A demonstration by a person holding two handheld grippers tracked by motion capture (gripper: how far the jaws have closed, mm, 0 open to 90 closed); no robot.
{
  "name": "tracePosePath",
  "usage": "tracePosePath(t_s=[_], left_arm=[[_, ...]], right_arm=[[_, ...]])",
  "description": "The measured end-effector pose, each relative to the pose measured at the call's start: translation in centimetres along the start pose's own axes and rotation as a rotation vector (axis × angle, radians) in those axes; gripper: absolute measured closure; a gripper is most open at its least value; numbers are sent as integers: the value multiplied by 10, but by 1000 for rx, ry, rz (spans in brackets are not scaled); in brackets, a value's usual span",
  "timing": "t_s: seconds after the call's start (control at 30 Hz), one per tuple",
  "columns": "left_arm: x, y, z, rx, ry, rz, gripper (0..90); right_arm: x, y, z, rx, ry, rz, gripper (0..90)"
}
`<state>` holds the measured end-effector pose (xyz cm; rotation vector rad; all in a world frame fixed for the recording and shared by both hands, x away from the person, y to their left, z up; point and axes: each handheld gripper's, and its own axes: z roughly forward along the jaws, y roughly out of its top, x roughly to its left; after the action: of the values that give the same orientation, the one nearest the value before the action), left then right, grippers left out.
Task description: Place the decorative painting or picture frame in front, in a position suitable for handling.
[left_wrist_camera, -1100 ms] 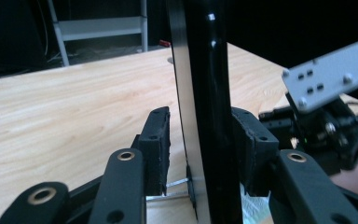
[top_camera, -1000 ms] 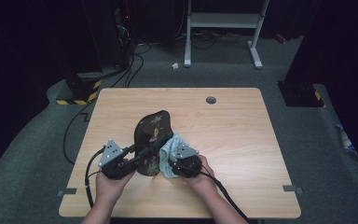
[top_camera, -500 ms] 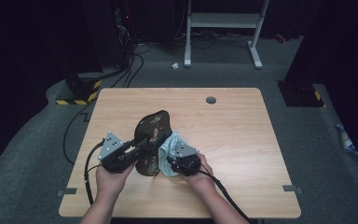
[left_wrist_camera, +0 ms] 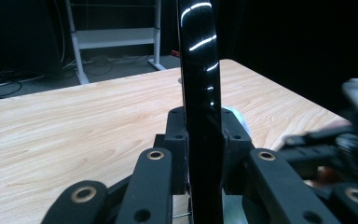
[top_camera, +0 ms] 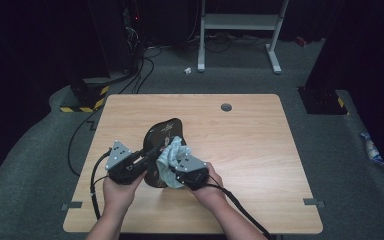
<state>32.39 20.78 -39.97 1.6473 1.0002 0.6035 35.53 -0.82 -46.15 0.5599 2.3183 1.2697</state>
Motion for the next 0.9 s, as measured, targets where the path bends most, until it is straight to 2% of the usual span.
tracePosePath(t_s=[0.1,0.23,0.33,0.43,0.53,0.6,0.7,0.8,0.9], left_arm=[[2,0,0,-2,1,-12,772],[3,0,0,-1,5,-18,776],[4,0,0,1,1,-24,777],[5,0,0,-2,-1,-30,779],[6,-1,0,-6,0,-32,779],[5,-1,0,-7,0,-30,779],[5,-1,1,-9,-1,-31,779],[5,-1,1,-9,-4,-37,780],[5,0,1,-8,-2,-39,779]], right_arm=[[20,6,-4,-24,36,-47,736],[48,6,-4,-24,98,-107,737],[58,4,-4,-15,114,-146,737],[51,0,1,5,109,-118,738],[34,-6,6,33,64,-75,737],[18,-9,9,51,24,-26,736],[-1,-6,7,40,-32,22,735],[3,6,-1,4,-25,7,735],[26,15,-6,-14,17,-59,734]])
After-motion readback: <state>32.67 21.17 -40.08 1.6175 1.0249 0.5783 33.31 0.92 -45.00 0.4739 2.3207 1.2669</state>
